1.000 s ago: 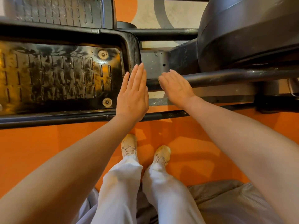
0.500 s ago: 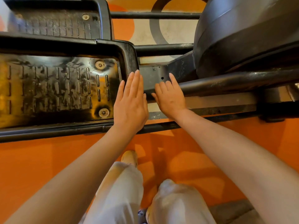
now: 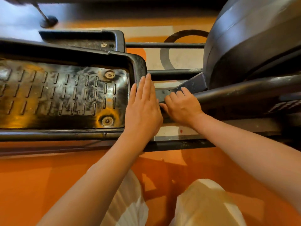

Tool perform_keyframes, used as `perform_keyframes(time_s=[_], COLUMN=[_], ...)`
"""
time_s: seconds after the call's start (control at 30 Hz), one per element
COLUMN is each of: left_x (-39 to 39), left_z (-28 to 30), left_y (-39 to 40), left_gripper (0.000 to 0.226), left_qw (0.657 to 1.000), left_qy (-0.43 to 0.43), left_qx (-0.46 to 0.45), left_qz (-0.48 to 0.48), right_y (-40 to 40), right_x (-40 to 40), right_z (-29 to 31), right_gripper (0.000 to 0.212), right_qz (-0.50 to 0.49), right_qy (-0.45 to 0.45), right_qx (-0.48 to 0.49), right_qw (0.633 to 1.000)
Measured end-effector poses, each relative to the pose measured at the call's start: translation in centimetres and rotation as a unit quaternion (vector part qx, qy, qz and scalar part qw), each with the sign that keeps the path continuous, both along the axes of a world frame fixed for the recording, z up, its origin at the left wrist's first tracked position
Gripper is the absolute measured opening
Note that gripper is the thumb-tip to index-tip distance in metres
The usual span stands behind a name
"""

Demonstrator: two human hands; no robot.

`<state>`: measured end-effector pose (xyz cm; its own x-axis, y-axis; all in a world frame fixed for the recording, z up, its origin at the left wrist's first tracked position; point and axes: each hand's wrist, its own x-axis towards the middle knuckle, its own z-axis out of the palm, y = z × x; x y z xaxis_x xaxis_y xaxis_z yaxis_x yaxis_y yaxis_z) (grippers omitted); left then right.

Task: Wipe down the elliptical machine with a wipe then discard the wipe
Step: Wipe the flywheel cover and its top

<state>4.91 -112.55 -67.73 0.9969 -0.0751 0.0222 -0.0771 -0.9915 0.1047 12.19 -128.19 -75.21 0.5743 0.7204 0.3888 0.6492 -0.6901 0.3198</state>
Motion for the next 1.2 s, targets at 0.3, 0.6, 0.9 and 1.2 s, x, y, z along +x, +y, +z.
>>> perform_keyframes(time_s=[0.3, 0.6, 0.9, 1.2], left_x=[0.6, 0.7, 0.7, 0.7], left_z=[-0.1, -0.1, -0.1, -0.2], left_y=[0.1, 0.3, 0.4, 0.4], left_gripper=[0.063, 0.061, 0.06, 0.061], left_qw=[1.0, 1.0, 0.999, 0.999], left_qy=[0.002, 0.006, 0.0, -0.005], left_qx=[-0.003, -0.023, -0.039, -0.039], left_qz=[0.011, 0.001, -0.001, 0.002], right_y=[-0.8, -5.1, -6.3, -10.8], right_x=[0.0, -0.9, -2.2, -2.5], right_z=[-1.0, 0.3, 0.6, 1.3], right_gripper=[0.049, 0.035, 0.048, 0.059], right_qz=[0.047, 0.001, -0.15, -0.262], right_qy=[-0.08, -0.111, -0.065, -0.071], right_qx=[-0.018, 0.035, 0.095, 0.053], right_qw=[0.996, 0.993, 0.982, 0.961])
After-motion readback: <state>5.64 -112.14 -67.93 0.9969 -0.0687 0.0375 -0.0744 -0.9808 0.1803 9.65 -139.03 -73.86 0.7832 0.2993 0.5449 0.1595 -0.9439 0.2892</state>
